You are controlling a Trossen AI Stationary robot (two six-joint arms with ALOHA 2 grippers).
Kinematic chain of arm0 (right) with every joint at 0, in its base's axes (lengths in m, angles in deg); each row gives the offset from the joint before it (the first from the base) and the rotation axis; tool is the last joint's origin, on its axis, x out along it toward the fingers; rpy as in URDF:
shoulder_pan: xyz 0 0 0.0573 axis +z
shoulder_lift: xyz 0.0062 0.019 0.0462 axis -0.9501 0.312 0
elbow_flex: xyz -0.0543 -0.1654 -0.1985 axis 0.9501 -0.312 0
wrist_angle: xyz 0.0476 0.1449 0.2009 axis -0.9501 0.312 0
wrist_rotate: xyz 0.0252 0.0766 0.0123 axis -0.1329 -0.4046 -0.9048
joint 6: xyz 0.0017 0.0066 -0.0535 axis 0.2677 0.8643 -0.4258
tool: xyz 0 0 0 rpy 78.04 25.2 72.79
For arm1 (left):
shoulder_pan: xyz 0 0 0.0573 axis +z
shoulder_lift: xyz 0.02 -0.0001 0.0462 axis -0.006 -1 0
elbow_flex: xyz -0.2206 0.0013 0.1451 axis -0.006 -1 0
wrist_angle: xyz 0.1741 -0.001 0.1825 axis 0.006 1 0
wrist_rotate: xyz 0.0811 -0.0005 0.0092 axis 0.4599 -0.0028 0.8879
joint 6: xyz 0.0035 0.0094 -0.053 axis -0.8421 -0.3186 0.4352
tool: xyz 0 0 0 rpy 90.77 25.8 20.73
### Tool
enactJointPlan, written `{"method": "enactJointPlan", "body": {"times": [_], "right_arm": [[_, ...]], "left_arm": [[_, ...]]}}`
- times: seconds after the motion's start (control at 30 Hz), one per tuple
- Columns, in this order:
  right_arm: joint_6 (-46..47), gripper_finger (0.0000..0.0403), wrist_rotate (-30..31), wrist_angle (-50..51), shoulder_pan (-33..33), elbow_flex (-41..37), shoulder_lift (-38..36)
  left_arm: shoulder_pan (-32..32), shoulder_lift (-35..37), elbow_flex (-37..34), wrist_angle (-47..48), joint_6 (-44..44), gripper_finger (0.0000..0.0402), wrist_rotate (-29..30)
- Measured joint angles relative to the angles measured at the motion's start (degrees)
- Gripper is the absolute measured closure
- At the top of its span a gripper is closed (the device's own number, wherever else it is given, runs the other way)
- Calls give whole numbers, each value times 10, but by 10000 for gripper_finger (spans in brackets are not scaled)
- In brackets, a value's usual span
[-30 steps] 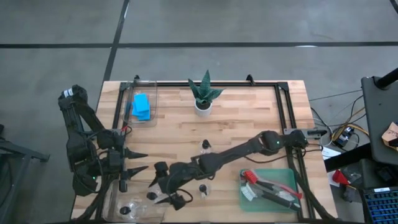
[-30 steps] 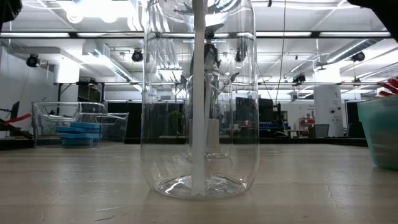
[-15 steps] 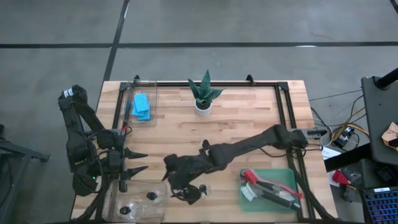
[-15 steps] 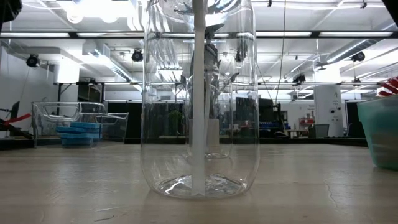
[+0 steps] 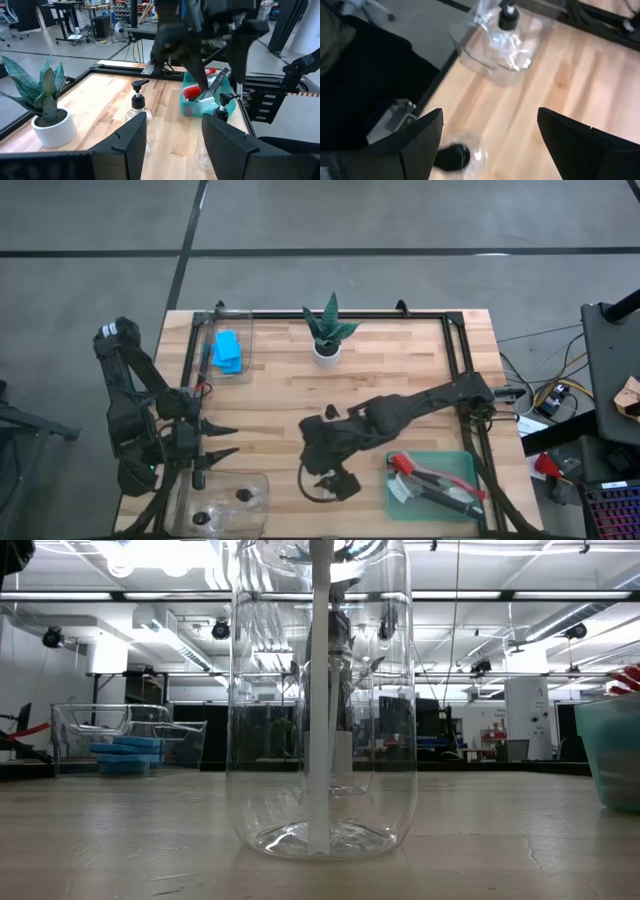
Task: Pick & Place Kitchen Sink Supplies
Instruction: Put the transparent spray bottle into the bottom transparent bin
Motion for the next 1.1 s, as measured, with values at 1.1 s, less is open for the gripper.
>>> {"method": "enactJointPlan", "body": {"times": [1.1], "right_arm": [[208,93,275,-674,131,-702,-278]], "left_arm": [[0,-14,0,0,-27,218,3]]}}
